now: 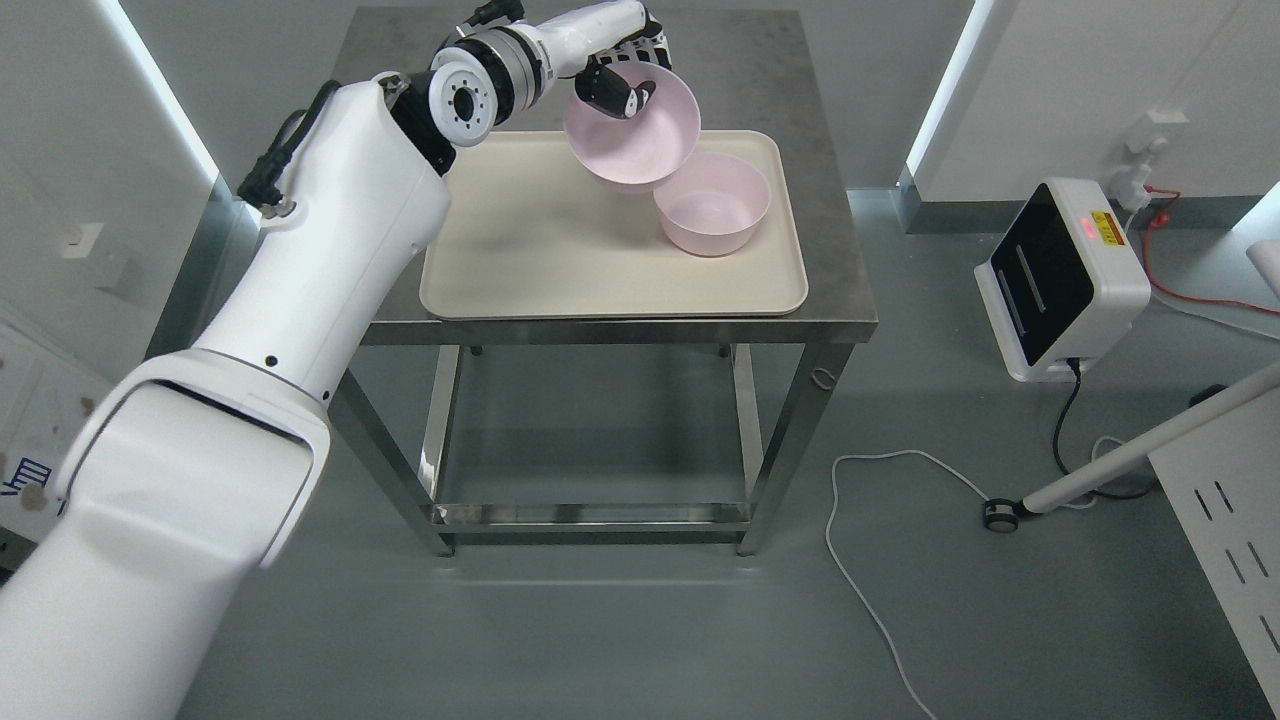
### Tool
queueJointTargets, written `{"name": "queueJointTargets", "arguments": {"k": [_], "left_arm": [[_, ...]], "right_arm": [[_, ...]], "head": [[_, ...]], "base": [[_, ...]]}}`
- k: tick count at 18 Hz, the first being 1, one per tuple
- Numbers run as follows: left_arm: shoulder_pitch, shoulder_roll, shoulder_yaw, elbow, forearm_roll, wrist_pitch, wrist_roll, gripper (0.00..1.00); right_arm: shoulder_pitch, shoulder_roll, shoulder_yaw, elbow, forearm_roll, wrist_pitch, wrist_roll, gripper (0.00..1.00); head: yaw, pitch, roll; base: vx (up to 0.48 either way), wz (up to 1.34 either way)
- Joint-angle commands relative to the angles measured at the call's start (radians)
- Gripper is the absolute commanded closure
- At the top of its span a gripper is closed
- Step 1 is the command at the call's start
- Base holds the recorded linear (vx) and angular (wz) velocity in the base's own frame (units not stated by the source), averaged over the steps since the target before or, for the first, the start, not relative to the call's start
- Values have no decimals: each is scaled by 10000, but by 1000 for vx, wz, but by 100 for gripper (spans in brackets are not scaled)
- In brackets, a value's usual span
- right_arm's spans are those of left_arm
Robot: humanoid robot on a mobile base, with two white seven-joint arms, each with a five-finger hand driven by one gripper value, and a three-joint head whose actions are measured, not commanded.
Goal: Stack pink IKEA bowls on left shelf middle
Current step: 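Lift the pink bowl and lower it into the other pink bowl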
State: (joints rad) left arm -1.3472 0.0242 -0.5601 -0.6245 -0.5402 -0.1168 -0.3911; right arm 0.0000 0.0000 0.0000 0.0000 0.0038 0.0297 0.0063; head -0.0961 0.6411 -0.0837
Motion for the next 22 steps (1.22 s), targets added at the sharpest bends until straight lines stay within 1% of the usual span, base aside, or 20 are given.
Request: {"name": "queueJointTargets", "arguments": {"k": [1,3,6,9,12,15,20,22], "left_arm": [[-73,-68,-2176,-718,660,262,888,99],[-73,-68,-2389,-765,1454,431,935,98],[-73,-68,-3186,-765,2867,692,1088,98],[-73,-68,-3632,-765,3406,800,1655,97],[-73,-68,-3664,-735,3622,800,1794,97],[-73,-68,-3664,-658,3592,800,2192,95],[-73,-68,-3603,-259,3469,1092,2300,92],[-73,-68,-3603,-30,3438,1092,2636,90]], "right_arm": [[291,-175,-107,-337,-38,56,-2,0],[291,-175,-107,-337,-38,41,-2,0],[291,-175,-107,-337,-38,40,-2,0],[291,-175,-108,-337,-38,56,-2,0],[291,-175,-107,-337,-38,56,-2,0],[291,-175,-107,-337,-38,56,-2,0],[291,-175,-123,-337,-38,56,-2,0],[291,-175,-108,-337,-38,56,-2,0]], "head": [[0,0,0],[0,0,0],[0,0,0],[0,0,0],[0,0,0],[0,0,0],[0,0,0],[0,0,0]], "base": [[0,0],[0,0],[0,0],[0,0],[0,0],[0,0],[0,0],[0,0]]}}
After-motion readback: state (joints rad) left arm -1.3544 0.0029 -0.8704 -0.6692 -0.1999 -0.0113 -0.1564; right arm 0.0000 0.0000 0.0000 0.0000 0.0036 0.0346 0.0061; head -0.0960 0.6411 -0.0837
